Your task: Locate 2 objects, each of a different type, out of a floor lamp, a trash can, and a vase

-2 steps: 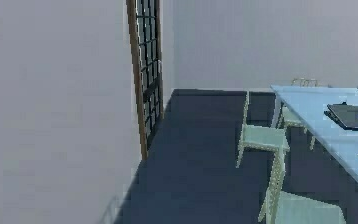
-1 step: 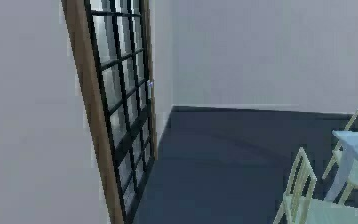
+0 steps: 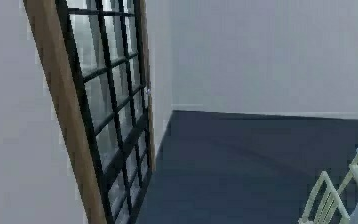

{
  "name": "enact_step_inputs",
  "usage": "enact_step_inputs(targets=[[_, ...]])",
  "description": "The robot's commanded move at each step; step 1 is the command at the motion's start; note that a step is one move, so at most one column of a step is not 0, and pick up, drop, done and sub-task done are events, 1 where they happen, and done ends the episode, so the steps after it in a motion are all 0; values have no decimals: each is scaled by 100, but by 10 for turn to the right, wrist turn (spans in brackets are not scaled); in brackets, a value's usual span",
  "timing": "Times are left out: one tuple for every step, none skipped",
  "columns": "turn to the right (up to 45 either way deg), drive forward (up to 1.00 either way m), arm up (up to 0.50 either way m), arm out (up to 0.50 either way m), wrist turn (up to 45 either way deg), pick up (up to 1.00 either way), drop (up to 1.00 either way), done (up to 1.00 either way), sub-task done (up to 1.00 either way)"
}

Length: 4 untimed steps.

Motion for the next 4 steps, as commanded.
enact_step_inputs(targets=[[450,0,0,0,0,0,0,0,0],[210,0,0,0,0,0,0,0,0],[0,30,0,0,0,0,0,0,0],[150,0,0,0,0,0,0,0,0]])
